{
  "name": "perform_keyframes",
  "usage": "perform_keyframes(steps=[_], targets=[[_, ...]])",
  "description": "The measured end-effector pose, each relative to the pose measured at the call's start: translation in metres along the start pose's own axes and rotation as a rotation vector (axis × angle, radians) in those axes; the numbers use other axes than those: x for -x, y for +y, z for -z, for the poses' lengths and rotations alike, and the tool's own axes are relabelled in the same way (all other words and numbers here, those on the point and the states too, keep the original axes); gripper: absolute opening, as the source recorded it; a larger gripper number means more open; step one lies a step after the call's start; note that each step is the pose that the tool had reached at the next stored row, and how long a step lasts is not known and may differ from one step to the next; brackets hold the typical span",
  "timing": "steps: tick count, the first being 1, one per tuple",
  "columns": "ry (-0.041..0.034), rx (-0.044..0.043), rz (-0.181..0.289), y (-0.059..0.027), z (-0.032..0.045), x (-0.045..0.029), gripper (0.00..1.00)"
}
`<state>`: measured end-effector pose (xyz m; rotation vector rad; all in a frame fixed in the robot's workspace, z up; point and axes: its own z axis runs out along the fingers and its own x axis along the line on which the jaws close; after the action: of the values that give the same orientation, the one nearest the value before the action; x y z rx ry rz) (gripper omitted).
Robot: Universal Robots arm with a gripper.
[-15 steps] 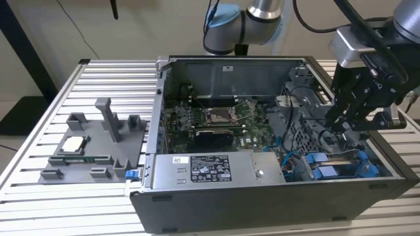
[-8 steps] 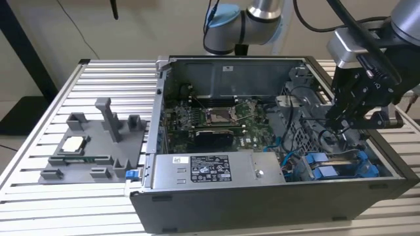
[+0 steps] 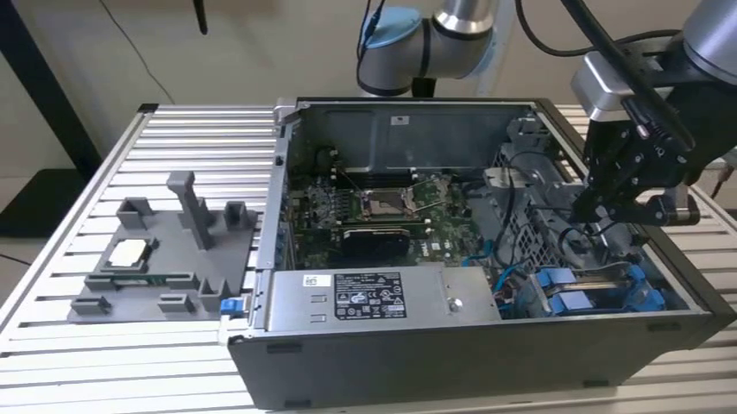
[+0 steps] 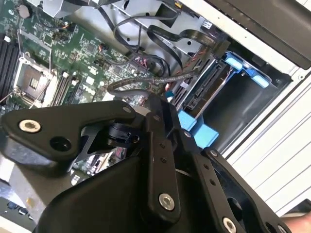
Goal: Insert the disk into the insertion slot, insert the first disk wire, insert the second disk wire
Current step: 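Insert the first disk wire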
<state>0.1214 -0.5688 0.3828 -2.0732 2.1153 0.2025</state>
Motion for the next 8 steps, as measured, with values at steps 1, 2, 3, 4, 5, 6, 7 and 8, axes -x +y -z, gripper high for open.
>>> perform_keyframes(steps=[1, 2, 3, 4, 5, 6, 7, 8], targets=[[-0.0001, -0.0002, 0.0, 0.0, 0.0, 0.0, 0.19], [-0.0002, -0.0002, 0.0, 0.0, -0.0001, 0.0, 0.19], [-0.0001, -0.0003, 0.0, 0.0, 0.0, 0.0, 0.19], [-0.0002, -0.0003, 0.0, 0.0, -0.0001, 0.0, 0.19], [-0.0002, -0.0003, 0.0, 0.0, -0.0001, 0.0, 0.19], [-0.0002, -0.0003, 0.0, 0.0, -0.0001, 0.0, 0.19], [-0.0002, -0.0004, -0.001, 0.0, -0.0001, 0.0, 0.19], [-0.0002, -0.0004, -0.001, 0.0, -0.0001, 0.0, 0.19]])
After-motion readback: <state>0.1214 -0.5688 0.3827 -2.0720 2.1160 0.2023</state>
